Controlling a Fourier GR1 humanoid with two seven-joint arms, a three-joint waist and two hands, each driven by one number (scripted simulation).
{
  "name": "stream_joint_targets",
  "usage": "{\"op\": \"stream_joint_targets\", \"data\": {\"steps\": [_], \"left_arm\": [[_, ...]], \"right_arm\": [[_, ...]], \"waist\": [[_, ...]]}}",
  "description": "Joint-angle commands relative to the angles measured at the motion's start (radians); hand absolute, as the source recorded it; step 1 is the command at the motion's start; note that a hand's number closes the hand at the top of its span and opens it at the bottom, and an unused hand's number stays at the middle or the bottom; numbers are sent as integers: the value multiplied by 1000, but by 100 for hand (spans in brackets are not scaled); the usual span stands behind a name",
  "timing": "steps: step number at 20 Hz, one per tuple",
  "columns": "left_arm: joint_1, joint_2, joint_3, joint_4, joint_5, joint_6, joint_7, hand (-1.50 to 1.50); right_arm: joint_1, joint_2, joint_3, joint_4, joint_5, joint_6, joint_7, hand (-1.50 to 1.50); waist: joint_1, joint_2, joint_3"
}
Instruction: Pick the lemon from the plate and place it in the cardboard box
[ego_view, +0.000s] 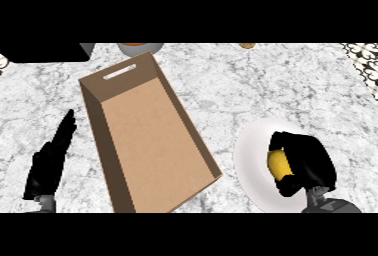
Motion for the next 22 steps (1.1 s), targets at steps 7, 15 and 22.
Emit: {"op": "stream_joint_targets", "data": {"steps": [7, 15, 22], "left_arm": [[7, 26, 19, 28, 16, -47, -50, 0], [-54, 9, 8, 45, -3, -27, -12, 0], [-47, 15, 23, 28, 18, -57, -14, 0]], "right_arm": [[222, 124, 242, -547, 207, 99, 344, 150], [17, 201, 376, -686, 37, 8, 365, 150], [-377, 202, 467, -594, -80, 8, 716, 150]], "waist": [[24, 7, 1], [35, 10, 2], [44, 10, 1]]}}
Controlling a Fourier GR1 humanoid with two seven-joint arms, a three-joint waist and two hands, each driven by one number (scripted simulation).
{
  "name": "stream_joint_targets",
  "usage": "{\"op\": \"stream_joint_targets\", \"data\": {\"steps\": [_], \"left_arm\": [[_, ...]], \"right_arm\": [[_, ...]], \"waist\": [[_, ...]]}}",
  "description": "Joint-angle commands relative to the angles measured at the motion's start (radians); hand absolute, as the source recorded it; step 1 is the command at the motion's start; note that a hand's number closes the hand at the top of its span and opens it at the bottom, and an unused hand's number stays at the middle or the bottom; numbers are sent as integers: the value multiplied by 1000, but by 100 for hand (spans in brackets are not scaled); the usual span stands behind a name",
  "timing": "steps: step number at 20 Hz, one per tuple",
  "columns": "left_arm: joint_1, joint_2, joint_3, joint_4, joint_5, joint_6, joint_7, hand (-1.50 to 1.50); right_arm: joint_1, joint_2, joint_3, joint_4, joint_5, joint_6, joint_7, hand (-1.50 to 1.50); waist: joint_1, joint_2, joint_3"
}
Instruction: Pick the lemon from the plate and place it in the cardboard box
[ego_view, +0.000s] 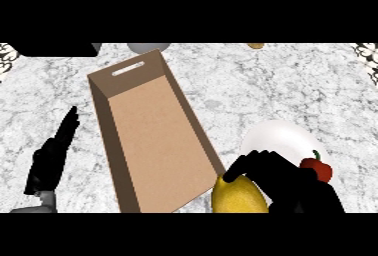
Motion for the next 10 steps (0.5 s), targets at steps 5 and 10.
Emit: {"op": "stream_joint_targets", "data": {"steps": [5, 10], "left_arm": [[32, -8, -2, 20, -5, -13, -54, 0], [-29, -41, -28, 14, -32, 15, 20, 0]], "right_arm": [[-425, 4, -104, 273, -197, -75, 202, 150], [-613, 4, -68, 525, -257, -208, 293, 150]], "waist": [[8, 1, 0], [15, 2, -1]]}}
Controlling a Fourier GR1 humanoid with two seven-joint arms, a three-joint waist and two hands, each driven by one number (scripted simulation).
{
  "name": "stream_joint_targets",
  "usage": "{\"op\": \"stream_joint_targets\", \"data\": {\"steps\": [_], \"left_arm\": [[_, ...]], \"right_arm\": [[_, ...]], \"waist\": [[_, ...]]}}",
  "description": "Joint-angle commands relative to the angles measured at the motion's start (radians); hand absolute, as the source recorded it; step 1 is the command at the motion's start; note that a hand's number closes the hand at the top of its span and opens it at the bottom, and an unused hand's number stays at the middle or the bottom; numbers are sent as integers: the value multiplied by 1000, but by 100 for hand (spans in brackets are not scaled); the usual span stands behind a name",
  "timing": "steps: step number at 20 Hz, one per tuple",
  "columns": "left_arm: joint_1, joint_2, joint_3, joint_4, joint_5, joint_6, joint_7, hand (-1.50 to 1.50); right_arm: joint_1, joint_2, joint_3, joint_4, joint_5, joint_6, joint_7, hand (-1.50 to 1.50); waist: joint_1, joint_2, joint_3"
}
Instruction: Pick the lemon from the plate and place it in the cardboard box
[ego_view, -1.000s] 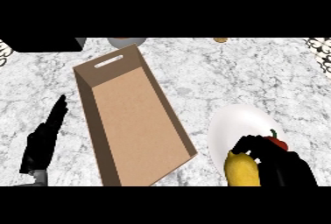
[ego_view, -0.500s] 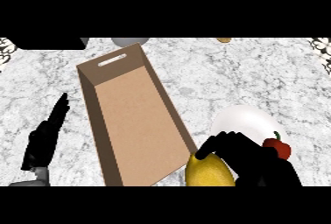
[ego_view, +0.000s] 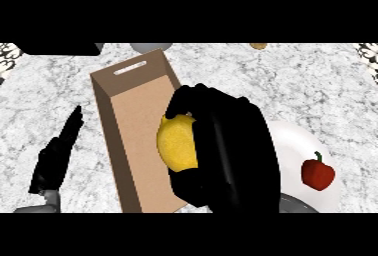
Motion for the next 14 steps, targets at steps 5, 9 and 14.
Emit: {"op": "stream_joint_targets", "data": {"steps": [5, 9, 14], "left_arm": [[1, -7, 0, -2, -3, -2, -4, 0], [-4, -19, -12, -29, -7, -2, 36, 0], [0, -31, -21, -10, -20, 8, -5, 0]], "right_arm": [[-239, 4, -8, 415, -166, -194, 63, 150], [-289, 4, 4, 611, -232, -303, -15, 150], [-323, 4, 108, 809, -331, -420, 9, 150]], "waist": [[13, 3, 0], [16, 3, 1], [28, 6, 0]]}}
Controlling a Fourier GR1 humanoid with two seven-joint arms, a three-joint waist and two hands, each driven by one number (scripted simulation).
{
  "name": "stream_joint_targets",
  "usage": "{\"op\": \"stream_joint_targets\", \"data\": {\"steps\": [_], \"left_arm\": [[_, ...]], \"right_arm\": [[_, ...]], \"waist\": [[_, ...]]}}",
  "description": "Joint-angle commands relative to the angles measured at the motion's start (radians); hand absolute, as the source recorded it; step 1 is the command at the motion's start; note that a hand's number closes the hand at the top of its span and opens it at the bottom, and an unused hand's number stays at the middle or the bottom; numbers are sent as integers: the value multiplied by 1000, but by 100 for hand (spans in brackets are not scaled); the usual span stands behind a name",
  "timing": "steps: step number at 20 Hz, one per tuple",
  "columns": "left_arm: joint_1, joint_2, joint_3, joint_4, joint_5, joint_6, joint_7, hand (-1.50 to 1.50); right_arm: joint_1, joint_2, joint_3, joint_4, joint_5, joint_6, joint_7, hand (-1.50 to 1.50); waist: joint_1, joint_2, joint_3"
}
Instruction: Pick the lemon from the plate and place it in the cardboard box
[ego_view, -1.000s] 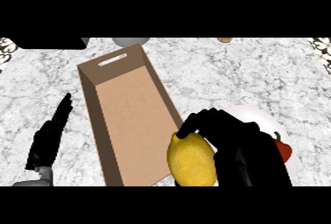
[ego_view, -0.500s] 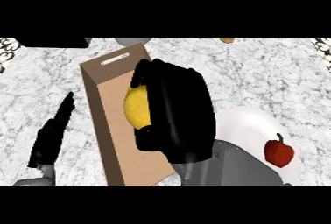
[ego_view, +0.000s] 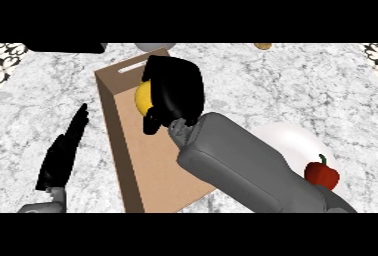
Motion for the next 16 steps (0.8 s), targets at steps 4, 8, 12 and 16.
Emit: {"op": "stream_joint_targets", "data": {"steps": [4, 8, 12, 16], "left_arm": [[5, 24, 21, -3, 22, -33, -1, 0], [-21, -10, -13, -7, -5, -13, 18, 0], [-7, 8, 12, 2, 4, -18, -4, 0], [-7, 11, 23, 3, 10, -18, 14, 0]], "right_arm": [[-28, 3, 74, 248, -157, -260, -19, -150], [-131, 3, 115, 359, -265, -351, -50, -150], [-74, 3, 94, 323, -267, -544, -136, -150], [-64, 3, 4, 324, -232, -716, -182, -150]], "waist": [[9, 2, 0], [19, 5, 0], [17, 5, 1], [-1, 1, 1]]}}
